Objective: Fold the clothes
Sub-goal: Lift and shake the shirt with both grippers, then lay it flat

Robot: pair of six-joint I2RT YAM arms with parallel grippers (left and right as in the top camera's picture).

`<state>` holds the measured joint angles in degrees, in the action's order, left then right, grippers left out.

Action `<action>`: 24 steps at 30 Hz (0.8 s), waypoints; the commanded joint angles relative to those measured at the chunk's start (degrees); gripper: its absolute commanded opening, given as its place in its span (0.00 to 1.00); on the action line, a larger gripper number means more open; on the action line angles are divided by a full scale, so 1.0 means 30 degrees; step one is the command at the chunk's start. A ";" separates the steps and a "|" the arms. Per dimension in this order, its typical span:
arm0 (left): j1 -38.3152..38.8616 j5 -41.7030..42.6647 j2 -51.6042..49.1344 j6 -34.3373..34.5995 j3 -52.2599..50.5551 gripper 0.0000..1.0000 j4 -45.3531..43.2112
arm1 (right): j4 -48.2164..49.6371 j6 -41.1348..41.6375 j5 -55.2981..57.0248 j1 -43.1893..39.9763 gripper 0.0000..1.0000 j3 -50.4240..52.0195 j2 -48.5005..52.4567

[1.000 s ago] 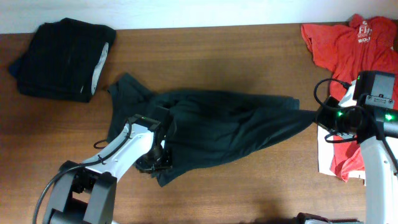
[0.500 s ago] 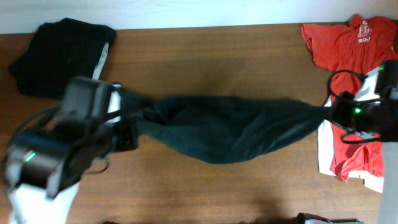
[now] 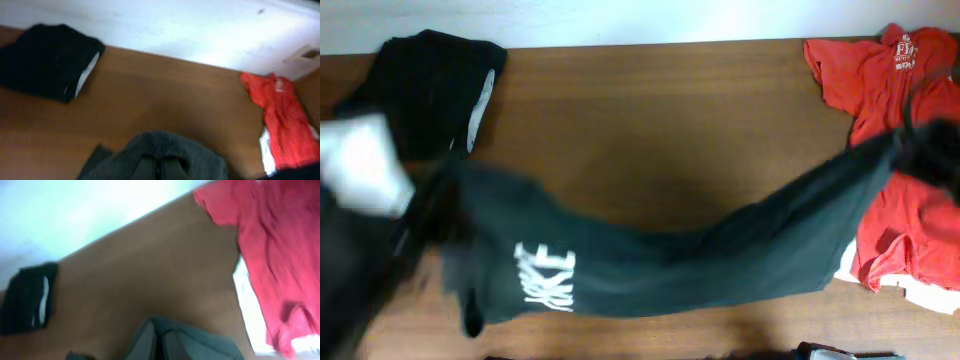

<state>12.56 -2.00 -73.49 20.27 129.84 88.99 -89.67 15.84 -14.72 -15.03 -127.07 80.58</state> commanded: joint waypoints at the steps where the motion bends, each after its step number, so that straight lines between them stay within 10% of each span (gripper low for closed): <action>1: -0.0153 -0.0393 -0.5668 -0.1938 -0.0452 0.00 -0.4532 | 0.3264 0.0233 -0.2885 -0.0124 0.04 -0.0124 0.3089; 5: -0.2310 0.0087 -1.0943 -0.1931 0.6186 0.00 -0.6572 | 0.6492 0.1122 -0.6790 -0.1297 0.04 -0.2951 0.5931; 11: -0.7934 0.6761 -1.0418 -0.1938 1.5110 0.00 -0.5712 | 0.4554 0.1377 -0.8153 -0.5537 0.04 -1.0564 0.6120; 24: -0.5719 0.8859 -1.6706 -0.5785 0.3308 0.00 0.2579 | -0.2557 -0.3293 -0.0029 -0.0415 0.04 0.0495 0.8269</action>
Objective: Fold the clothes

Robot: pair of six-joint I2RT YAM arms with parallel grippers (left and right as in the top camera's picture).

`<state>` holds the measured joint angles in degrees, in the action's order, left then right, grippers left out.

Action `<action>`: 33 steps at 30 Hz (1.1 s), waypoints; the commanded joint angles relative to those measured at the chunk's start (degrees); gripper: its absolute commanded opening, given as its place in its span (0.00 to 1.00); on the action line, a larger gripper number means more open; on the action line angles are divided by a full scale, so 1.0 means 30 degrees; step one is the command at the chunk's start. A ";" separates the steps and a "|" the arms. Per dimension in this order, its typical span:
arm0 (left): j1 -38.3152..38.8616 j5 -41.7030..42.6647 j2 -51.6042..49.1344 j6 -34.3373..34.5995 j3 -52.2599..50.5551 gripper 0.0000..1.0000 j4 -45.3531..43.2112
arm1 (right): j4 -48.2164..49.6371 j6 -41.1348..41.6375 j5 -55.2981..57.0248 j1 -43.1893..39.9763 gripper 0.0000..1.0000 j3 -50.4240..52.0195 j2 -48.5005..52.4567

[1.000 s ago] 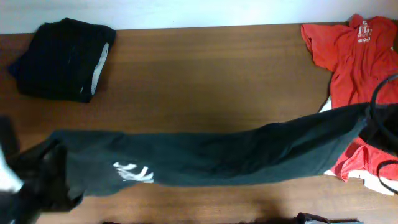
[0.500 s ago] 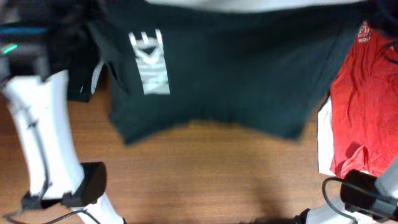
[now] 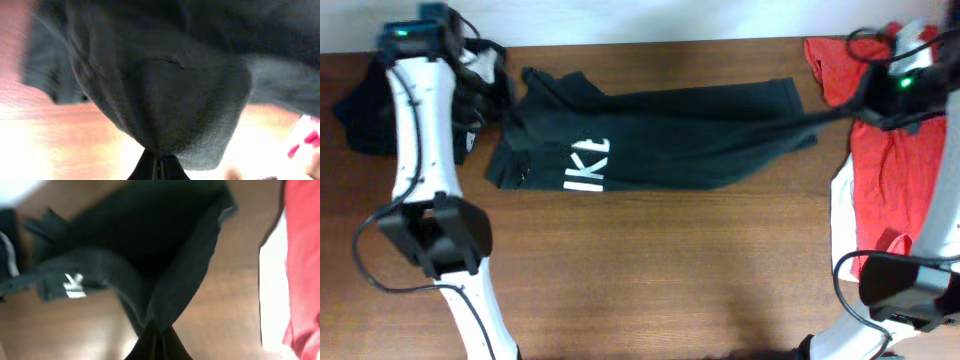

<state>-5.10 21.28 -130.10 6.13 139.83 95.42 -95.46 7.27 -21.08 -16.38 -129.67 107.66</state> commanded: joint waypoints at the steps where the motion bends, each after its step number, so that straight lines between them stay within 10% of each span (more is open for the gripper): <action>1: 0.0219 0.1129 0.2514 -0.1071 -0.0029 0.00 0.0437 | -0.0627 -0.0430 0.2579 -0.0197 0.04 0.1945 -0.1151; 16: 0.0612 -0.2863 1.9853 0.0102 -1.5620 0.00 0.0437 | -0.0627 0.0444 0.5107 -0.0692 0.04 1.0819 -0.9041; 33: -0.0823 -0.4007 1.5533 0.0656 -2.1245 0.00 -0.4758 | 0.1472 0.3242 0.7242 -0.0670 0.04 1.3238 -0.6943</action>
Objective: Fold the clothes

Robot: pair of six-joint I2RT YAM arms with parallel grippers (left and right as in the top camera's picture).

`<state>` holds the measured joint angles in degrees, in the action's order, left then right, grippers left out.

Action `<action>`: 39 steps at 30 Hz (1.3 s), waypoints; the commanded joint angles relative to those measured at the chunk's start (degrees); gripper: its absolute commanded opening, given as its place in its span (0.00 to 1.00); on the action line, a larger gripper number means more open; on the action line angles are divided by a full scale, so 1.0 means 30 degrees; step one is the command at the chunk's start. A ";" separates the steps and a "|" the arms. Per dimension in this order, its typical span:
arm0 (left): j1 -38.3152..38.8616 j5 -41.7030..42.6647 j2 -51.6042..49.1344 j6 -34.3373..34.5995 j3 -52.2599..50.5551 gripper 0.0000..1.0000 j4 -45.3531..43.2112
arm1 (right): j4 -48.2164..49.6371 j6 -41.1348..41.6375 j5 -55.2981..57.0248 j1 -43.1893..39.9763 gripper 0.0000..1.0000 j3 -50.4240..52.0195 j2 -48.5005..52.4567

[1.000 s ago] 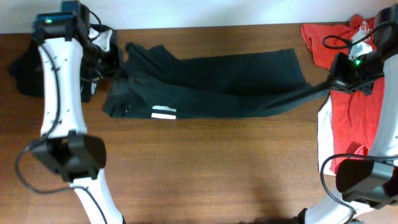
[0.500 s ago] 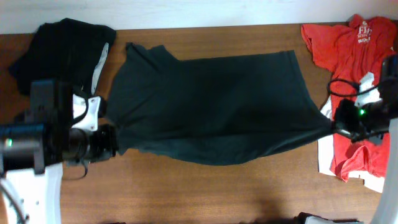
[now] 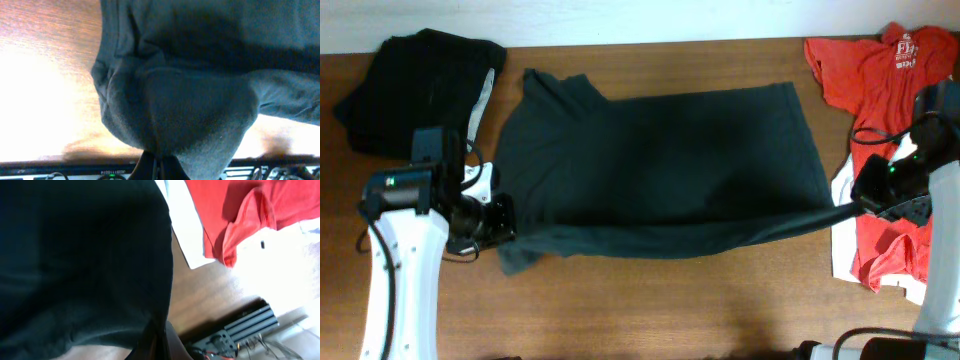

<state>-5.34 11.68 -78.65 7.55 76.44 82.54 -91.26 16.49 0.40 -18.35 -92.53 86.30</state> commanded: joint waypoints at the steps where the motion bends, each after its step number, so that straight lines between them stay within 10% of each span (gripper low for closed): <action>1: -0.1020 -0.0962 -0.2273 0.0182 -0.0117 0.00 -0.0517 | 0.0197 0.0175 0.0087 -0.0015 0.04 0.1413 0.0182; 30: -0.1719 0.0459 -0.7337 0.0160 -0.0153 0.06 -0.9304 | 1.4615 0.1100 -0.0481 -0.0015 0.04 0.5661 0.3636; 31: -0.1719 0.0466 -0.7337 0.0153 -0.0153 0.15 -0.9355 | 1.4724 0.1093 -0.0488 -0.0015 0.11 0.5661 0.3650; 32: -0.1719 0.0459 -0.7337 -0.0073 -0.0153 0.61 -0.9275 | 1.4710 0.1049 -0.0488 -0.0015 0.47 0.5588 0.3643; 33: -0.1719 0.0459 -0.7315 -0.0255 0.0022 0.74 -0.8823 | 1.4396 0.0510 -0.0568 -0.0015 0.97 0.5311 0.3643; 39: -0.1719 -0.0080 -0.7344 -0.0248 0.3570 0.66 -0.2171 | 0.6477 -0.0240 -0.1596 -0.0015 0.99 0.0503 0.3643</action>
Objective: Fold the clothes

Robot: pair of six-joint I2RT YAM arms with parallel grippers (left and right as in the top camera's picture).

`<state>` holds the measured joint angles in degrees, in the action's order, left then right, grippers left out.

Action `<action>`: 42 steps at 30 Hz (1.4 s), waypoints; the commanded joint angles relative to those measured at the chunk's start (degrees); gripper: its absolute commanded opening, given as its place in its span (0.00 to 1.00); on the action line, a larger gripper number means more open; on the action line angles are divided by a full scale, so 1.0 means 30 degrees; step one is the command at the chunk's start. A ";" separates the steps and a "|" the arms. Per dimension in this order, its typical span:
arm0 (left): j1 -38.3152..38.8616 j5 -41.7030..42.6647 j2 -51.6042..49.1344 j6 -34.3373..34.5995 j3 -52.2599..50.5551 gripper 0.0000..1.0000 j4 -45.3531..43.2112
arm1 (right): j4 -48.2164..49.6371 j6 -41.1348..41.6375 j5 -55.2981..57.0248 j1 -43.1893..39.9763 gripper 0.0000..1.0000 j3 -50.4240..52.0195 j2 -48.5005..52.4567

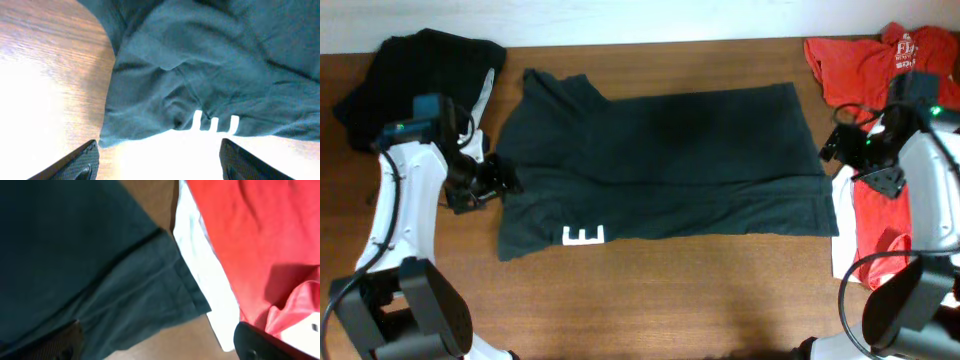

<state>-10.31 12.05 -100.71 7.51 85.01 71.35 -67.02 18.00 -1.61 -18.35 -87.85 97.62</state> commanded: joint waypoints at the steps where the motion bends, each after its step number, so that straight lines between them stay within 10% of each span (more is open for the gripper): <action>1: -0.0066 -0.0240 -0.0124 -0.0233 0.0415 0.52 0.2193 | -0.2142 -0.0852 -0.1428 -0.0007 0.99 -0.0816 -0.0124; 5: -0.0066 -0.0044 -0.0772 -0.0240 -0.2470 0.01 0.1151 | -0.0160 -0.0838 -0.1938 0.0510 0.65 0.2798 -0.0124; 6: -0.0066 0.0437 -0.1319 -0.0415 -0.3344 0.01 0.0306 | 0.1144 -0.0831 -0.2550 0.0641 0.40 0.4138 -0.0124; 11: -0.0066 0.1603 -0.3410 -0.1100 -0.3949 0.01 -0.1435 | 0.5195 -0.0328 -0.3293 0.0648 0.04 0.7672 -0.0015; 24: -0.3759 -0.4029 -0.7009 0.3359 -0.3876 0.00 -0.1071 | 0.5034 0.1246 0.0692 0.0612 0.04 0.7796 0.3898; 31: -0.4248 -0.4947 -0.0036 0.4131 -0.1450 0.00 0.2353 | -0.0401 0.2171 0.1617 0.0619 0.04 0.4299 0.1639; 34: -0.4146 -0.3096 0.2018 0.2535 -0.0474 0.18 0.3264 | -0.1020 0.1953 0.1508 0.0634 0.04 0.4197 -0.1231; 35: -0.3934 -0.1887 0.2273 0.1872 -0.0146 0.30 0.3206 | -0.0925 0.0940 0.0670 0.0634 0.12 0.4051 -0.2098; 37: -0.2798 -0.1428 0.2280 0.1858 0.0124 0.69 0.2550 | -0.0255 -0.0794 -0.1712 0.0634 0.73 0.3803 -0.3155; 38: -0.2076 -0.1042 0.2171 0.1421 0.0124 0.72 0.2339 | -0.0058 -0.1086 -0.2397 0.0634 0.67 0.3803 -0.3169; 40: -0.0233 -0.0291 0.1654 0.0663 0.0102 0.71 0.2222 | 0.0015 -0.1260 -0.3344 0.1049 0.19 0.3905 -0.2652; 42: 0.1450 -0.0291 0.0911 0.0685 -0.0109 0.07 0.1785 | 0.0138 -0.1362 -0.3344 0.2178 0.04 0.3927 -0.1814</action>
<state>-11.09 8.73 -95.07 11.70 84.29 77.95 -66.92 15.11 -9.19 -15.20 -75.66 89.56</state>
